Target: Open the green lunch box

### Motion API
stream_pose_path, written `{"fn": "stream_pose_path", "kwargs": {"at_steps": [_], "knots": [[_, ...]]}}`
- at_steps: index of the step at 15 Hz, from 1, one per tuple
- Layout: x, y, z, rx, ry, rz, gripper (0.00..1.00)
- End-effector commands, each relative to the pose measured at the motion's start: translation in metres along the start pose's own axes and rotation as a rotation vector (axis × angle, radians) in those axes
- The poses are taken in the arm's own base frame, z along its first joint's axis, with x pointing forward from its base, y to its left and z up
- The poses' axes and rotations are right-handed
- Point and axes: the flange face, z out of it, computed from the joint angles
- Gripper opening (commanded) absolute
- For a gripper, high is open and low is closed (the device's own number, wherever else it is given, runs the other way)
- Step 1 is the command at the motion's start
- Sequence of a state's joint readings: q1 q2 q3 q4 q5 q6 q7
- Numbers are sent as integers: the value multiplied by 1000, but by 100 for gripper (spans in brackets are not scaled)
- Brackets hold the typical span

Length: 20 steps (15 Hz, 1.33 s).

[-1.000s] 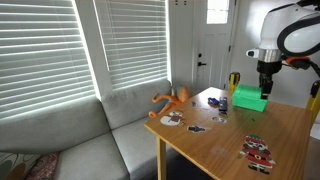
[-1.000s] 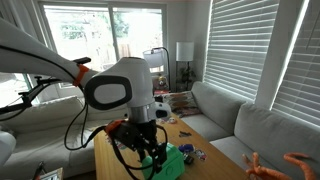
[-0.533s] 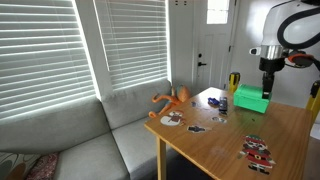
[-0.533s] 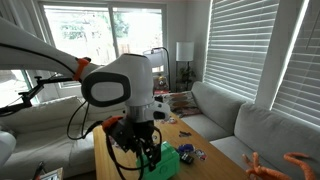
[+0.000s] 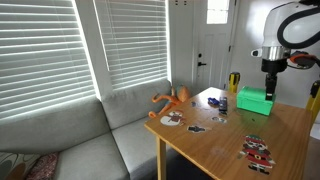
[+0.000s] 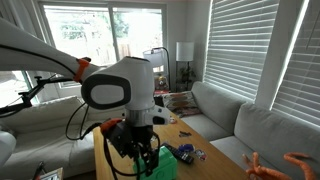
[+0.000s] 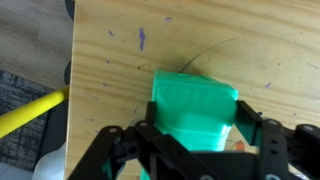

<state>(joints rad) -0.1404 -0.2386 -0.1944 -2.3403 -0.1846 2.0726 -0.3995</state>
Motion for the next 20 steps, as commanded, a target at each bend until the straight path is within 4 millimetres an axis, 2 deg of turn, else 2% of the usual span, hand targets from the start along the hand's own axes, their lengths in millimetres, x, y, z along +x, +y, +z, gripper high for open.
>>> {"fn": "stream_pose_path", "kwargs": {"at_steps": [1,2,3,5,8,11,14,18,20], "knots": [[-2,4,2,33,-8,10,53],[-2,5,2,34,-8,14,53],[-2,5,3,38,-4,19,94],[-3,4,-1,55,8,19,100],[-6,9,-12,89,36,30,100],[-19,22,-16,204,52,42,100],[-36,40,-19,294,67,73,100],[-53,65,-27,332,93,76,100],[-59,77,-25,347,104,62,100]]}}
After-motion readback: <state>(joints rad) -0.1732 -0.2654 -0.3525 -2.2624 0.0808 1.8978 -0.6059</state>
